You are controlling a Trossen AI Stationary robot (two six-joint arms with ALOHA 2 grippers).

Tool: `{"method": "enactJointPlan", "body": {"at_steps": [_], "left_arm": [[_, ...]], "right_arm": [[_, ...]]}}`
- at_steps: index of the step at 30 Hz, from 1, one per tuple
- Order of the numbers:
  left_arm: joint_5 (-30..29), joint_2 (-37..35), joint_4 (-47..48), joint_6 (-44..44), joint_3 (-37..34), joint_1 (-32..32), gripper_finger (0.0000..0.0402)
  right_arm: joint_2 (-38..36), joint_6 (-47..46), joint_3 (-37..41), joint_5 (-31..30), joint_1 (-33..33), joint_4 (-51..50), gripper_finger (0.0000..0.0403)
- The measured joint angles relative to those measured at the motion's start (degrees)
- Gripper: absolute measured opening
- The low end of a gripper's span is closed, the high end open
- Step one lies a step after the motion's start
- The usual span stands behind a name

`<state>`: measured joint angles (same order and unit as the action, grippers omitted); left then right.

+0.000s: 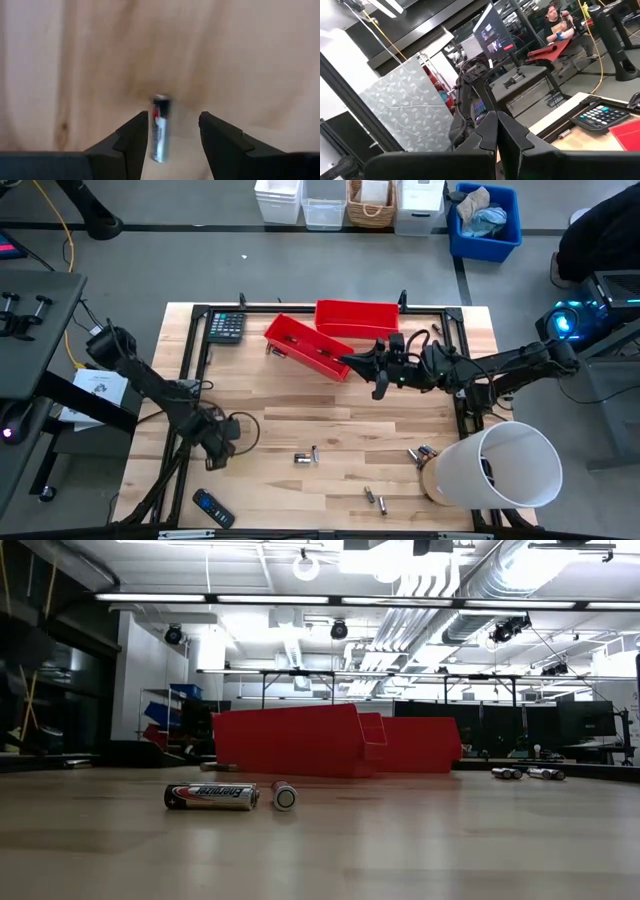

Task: Sort batteries
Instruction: Put the silver battery into the top red bin

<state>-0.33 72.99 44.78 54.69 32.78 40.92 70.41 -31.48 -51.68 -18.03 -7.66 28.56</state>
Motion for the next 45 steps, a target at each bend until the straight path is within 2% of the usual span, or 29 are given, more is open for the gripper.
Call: {"method": "enactJointPlan", "body": {"at_steps": [5, 11, 14, 17, 20, 25, 28, 30, 34, 38, 41, 45], "left_arm": [[2.36, -0.5, -1.89, 0.24, -4.83, -2.04, 0.0166], [3.4, -0.57, -2.99, -2.77, -5.66, -3.25, 0.0157], [3.3, -0.35, -3.36, -1.47, -5.15, -3.65, 0.012], [2.44, -0.13, -3.5, 0.09, -3.17, -4.64, 0.0037], [-0.47, 0.07, -11.6, 1.8, -0.33, -7.44, 0.0026], [-7.22, 0.01, -21.04, -4.39, 5.49, -18.13, 0.0027], [-11.81, -0.07, -25.99, -12.95, 10.41, -27.62, 0.0027], [-12.49, 0.5, -30.18, -19.05, 13.38, -34.53, 0.0026], [-11.52, 4.55, -37.63, -29.23, 20.41, -48.16, 0.0026], [-6.19, 14.6, -37.86, -36.54, 29.64, -58.77, 0.0026], [-1.58, 23.45, -38.7, -40.93, 37.76, -64.12, 0.0026], [0.98, 34.22, -38.43, -46.71, 48.48, -68.69, 0.0026]], "right_arm": [[0.0, 0.0, 0.0, 0.12, 0.0, 0.02, 0.0], [0.0, 0.55, 0.0, 0.62, 0.0, -0.13, 0.0], [0.0, 0.8, 0.0, 2.01, 0.0, -0.46, 0.0], [0.0, 1.77, 0.0, 3.52, 0.0, -0.44, 0.0], [-0.31, 1.9, 0.0, 4.81, 0.0, -0.46, 0.0], [-2.78, 3.73, 0.0, 5.23, 0.08, -0.06, 0.0], [-5.2, 6.15, 0.0, 5.33, 0.59, 0.5, 0.0], [-7.12, 8.38, 0.0, 5.44, 0.99, 0.54, 0.0], [-9.76, 14.11, -0.04, 5.44, 2.24, 0.89, 0.0], [-10.38, 17.29, -0.04, 5.45, 4.51, 0.87, 0.0], [-10.1, 16.99, -0.04, 5.41, 6.52, 0.58, 0.0], [-9.62, 16.88, -0.04, 5.04, 8.84, -0.4, 0.0]]}}
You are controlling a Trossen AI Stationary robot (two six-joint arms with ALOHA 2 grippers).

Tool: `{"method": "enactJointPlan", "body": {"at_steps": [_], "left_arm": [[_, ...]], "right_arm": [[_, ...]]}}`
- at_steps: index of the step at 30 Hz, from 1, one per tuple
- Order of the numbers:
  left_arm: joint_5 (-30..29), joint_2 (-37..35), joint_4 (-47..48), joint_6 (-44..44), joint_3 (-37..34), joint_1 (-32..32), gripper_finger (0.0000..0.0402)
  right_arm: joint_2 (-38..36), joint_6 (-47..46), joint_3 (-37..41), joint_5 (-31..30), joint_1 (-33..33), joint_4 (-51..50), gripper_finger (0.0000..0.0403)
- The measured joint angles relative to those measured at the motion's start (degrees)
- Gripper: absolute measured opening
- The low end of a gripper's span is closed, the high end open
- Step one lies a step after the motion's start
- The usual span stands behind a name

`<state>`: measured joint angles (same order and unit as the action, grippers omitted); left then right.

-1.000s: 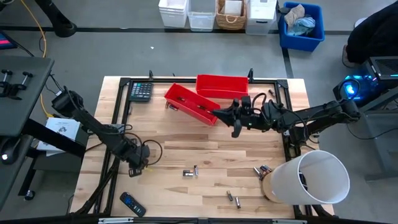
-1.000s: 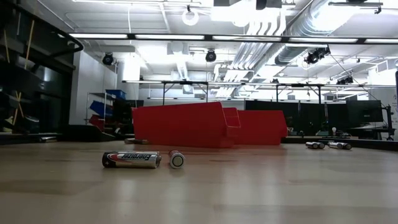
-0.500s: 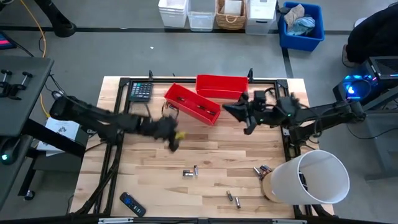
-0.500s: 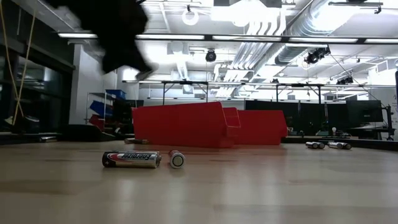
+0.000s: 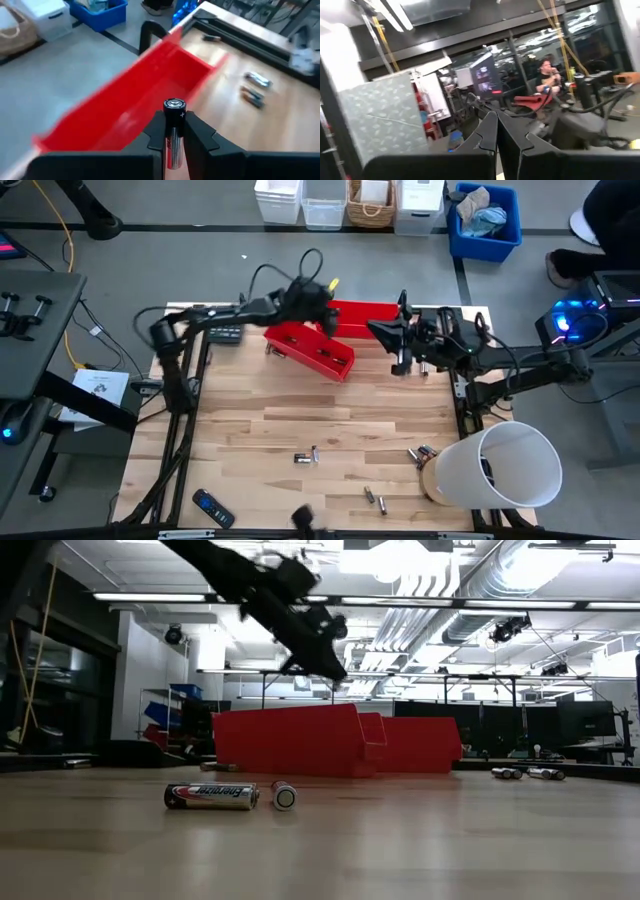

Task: Sort batteries
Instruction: Put the silver battery into the top red bin

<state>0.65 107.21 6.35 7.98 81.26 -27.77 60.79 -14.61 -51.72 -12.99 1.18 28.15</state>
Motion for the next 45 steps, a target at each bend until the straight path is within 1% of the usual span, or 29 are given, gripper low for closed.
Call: {"method": "enactJointPlan", "body": {"at_steps": [3, 5, 7, 10, 12, 15, 17, 19, 21, 23, 25, 27, 28, 29, 30, 32, 34, 37, 39, 41, 45], "left_arm": [[0.62, 5.69, 1.01, -2.36, 6.43, -1.93, 0.0029], [0.56, 8.12, 4.68, -3.28, 9.72, -2.76, 0.0052], [0.62, 9.11, 8.99, -4.38, 11.95, -3.39, 0.009], [1.36, 8.95, 13.49, -4.34, 14.1, -3.85, 0.0149], [3.87, 8.02, 19.27, -5.06, 15.09, -4.33, 0.0182], [6.37, 5.92, 27.86, -3.65, 14.98, -4.82, 0.0217], [6.43, 3.21, 31.24, -2.43, 13.3, -4.9, 0.0227], [4.67, -1.55, 31.7, -1.36, 8.95, -4.7, 0.0229], [0.33, -8.25, 28.79, 1.79, 1.69, -4.31, 0.0225], [-5.68, -16.14, 26.02, 7.3, -7.62, -4.24, 0.0217], [-12.87, -24.44, 25.01, 13.64, -16.92, -4.29, 0.0209], [-20.84, -32.51, 27.61, 20.32, -24.63, -4.33, 0.0201], [-23.36, -36.11, 30.11, 24.1, -27.86, -4.54, 0.0196], [-24.47, -38.39, 32.96, 27.33, -30.17, -4.89, 0.0191], [-23.97, -39.83, 36.41, 30.03, -31.7, -5.52, 0.0186], [-20.3, -40.22, 44.14, 33.07, -33.04, -7.17, 0.0173], [-17.65, -38.49, 50.3, 33.52, -33.1, -8.66, 0.0159], [-18.25, -33.66, 56.44, 30.69, -33.12, -10.68, 0.0137], [-19.95, -30.38, 57.15, 28.63, -33.12, -12.1, 0.0123], [-20.45, -27.27, 56.71, 26.67, -33.12, -13.44, 0.0113], [-22.33, -21.99, 56.17, 27.15, -33.12, -15.83, 0.0104]], "right_arm": [[0.05, -0.09, 0.0, -1.11, 1.16, -0.14, 0.0], [0.05, -0.09, 0.0, -1.97, 1.62, -0.03, 0.0], [0.05, -0.06, 0.0, -2.22, 2.03, -0.1, 0.0], [-0.02, 0.84, 0.0, -2.28, 2.31, -0.18, 0.0], [-0.02, 1.81, 0.0, -2.26, 2.65, -0.53, 0.0], [-0.02, 2.06, 0.0, -2.26, 3.56, -1.19, 0.0], [-0.02, 1.43, 0.0, -2.21, 4.22, -2.14, 0.0], [-0.02, 1.29, 0.0, -1.31, 4.78, -3.38, 0.0], [-0.02, 1.16, 0.0, 0.12, 5.28, -4.91, 0.0], [-0.02, 1.01, 0.0, 1.29, 5.34, -6.93, 0.0], [-0.02, 0.51, 0.02, 1.69, 5.34, -9.03, 0.0], [-0.02, 0.48, 0.02, 1.72, 5.34, -10.47, 0.0], [-0.02, 0.5, 0.02, 1.75, 5.34, -11.05, 0.0], [-0.02, 0.5, 0.02, 1.75, 5.34, -11.43, 0.0], [-0.02, 0.52, 0.02, 1.75, 5.35, -11.68, 0.0], [-0.02, 0.54, 0.02, 1.97, 5.79, -11.57, 0.0], [-0.02, 0.13, 0.02, 2.39, 6.61, -11.34, 0.0], [-0.02, -1.19, 0.02, 4.1, 8.49, -11.21, 0.0], [-0.02, -2.4, 0.02, 5.75, 9.65, -11.2, 0.0], [-0.02, -3.42, 0.02, 7.19, 10.49, -11.23, 0.0], [-0.02, -3.43, 0.02, 7.61, 10.87, -11.21, 0.0]]}}
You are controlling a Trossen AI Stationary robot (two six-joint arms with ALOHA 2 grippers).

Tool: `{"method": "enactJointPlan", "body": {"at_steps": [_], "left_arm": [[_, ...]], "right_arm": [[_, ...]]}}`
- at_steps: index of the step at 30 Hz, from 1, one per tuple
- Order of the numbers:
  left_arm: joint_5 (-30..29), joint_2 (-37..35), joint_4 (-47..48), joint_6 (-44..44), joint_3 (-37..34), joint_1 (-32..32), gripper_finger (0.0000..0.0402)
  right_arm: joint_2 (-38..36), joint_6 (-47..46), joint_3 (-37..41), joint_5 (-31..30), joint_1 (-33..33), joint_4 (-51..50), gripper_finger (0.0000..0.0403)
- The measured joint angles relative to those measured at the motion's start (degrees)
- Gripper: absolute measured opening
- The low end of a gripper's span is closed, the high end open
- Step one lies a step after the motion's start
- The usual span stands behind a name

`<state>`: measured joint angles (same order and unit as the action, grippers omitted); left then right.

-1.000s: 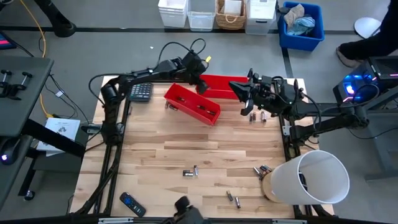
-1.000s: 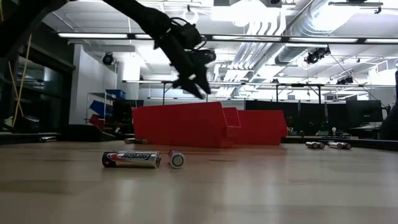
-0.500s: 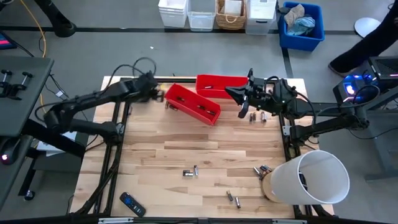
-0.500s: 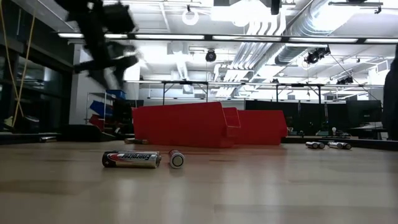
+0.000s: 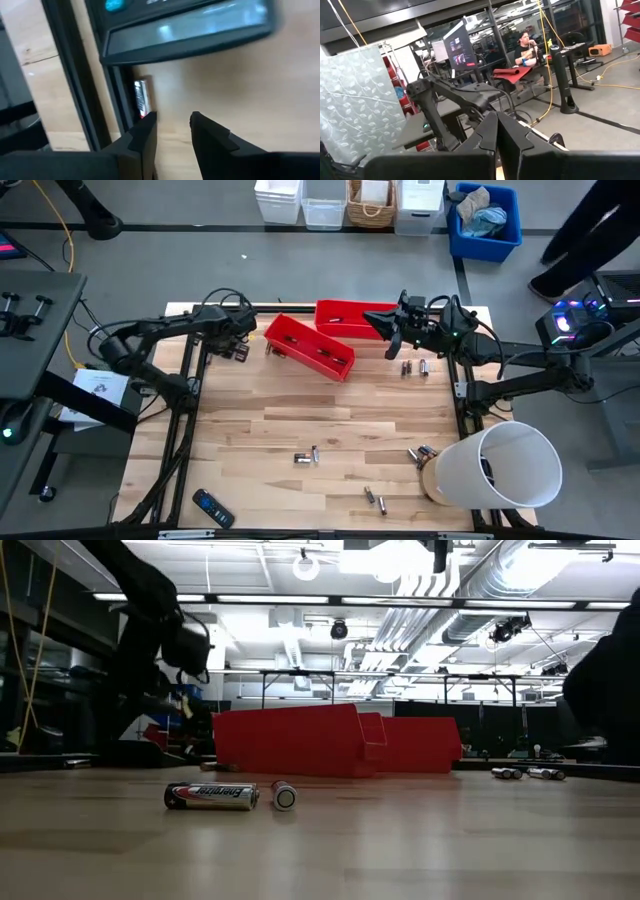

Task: Sort batteries
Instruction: Put the silver battery into the top red bin

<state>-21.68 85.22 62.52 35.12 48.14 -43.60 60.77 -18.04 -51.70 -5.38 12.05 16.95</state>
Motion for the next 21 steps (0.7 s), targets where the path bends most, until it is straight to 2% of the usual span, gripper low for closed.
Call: {"method": "enactJointPlan", "body": {"at_steps": [7, 12, 17, 21], "left_arm": [[-4.54, 6.73, -2.63, 1.84, 0.0, -5.14, 0.0103], [1.08, 8.17, -2.6, 1.28, -0.86, -8.29, 0.0103], [0.63, 8.13, -6.4, 1.52, -4.56, -10.49, 0.0103], [2.94, 7.42, -10.28, 1.34, -7.66, -12.48, 0.0103]], "right_arm": [[0.0, 0.04, 0.0, 0.06, -0.02, 0.0, 0.0], [0.0, 0.04, 0.0, 0.28, -0.17, -0.41, 0.0], [0.0, 0.06, 0.0, 0.37, -0.17, -2.27, 0.0], [0.0, 0.06, 0.0, 0.36, -0.17, -2.97, 0.0]]}}
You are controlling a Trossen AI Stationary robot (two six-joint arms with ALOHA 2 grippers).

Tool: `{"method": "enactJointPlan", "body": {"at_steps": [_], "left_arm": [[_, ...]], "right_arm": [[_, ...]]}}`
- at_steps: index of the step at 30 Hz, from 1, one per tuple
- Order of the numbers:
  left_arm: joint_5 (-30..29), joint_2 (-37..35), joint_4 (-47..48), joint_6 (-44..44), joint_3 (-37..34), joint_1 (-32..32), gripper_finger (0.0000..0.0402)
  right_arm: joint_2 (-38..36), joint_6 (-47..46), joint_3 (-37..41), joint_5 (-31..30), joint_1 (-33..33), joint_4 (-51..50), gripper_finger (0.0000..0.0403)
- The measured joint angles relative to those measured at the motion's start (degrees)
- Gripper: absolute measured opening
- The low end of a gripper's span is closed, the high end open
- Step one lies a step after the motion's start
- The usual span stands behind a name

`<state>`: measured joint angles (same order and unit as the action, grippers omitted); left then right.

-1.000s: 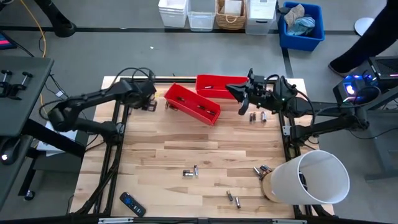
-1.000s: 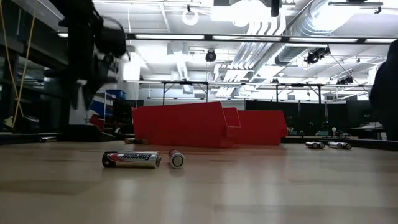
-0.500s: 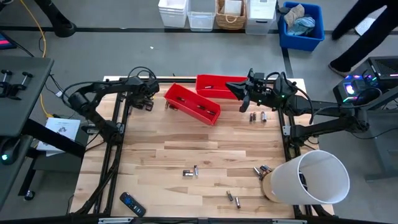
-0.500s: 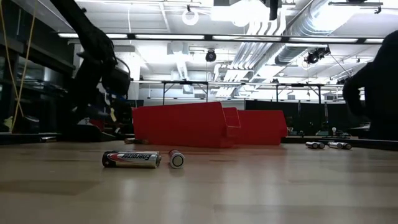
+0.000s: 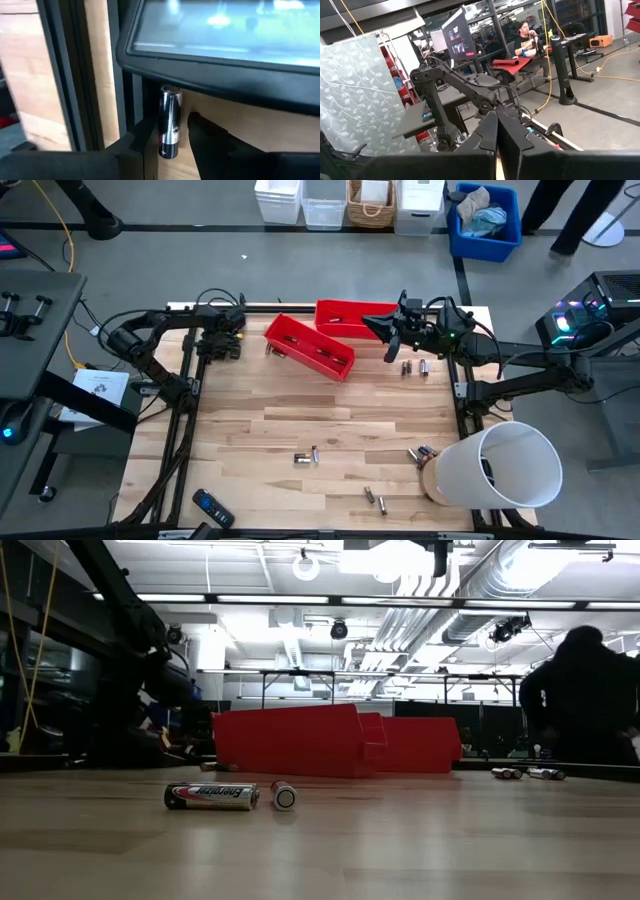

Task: Sort batteries
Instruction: Put the silver battery into the top red bin

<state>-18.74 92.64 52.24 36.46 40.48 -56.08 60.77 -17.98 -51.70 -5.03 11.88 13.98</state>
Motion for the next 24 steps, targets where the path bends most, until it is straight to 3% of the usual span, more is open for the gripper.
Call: {"method": "enactJointPlan", "body": {"at_steps": [7, 10, 12, 24], "left_arm": [[3.14, -1.47, 0.95, -4.33, 2.2, 0.25, 0.0103], [10.31, -2.77, -1.3, -5.28, 4.55, 0.64, 0.0103], [12.06, -3.38, -1.88, -5.18, 5.2, 0.8, 0.0103], [11.35, -3.43, -3.75, -5.15, 3.96, 1.36, 0.0104]], "right_arm": [[0.0, 0.0, 0.01, -0.01, 0.06, -0.03, 0.0], [0.0, 0.0, 0.02, -0.03, 0.24, -0.06, 0.0], [0.0, 0.03, 0.02, -0.03, 0.24, -0.04, 0.0], [0.0, -0.52, 0.02, -0.08, 0.14, -0.28, 0.0]]}}
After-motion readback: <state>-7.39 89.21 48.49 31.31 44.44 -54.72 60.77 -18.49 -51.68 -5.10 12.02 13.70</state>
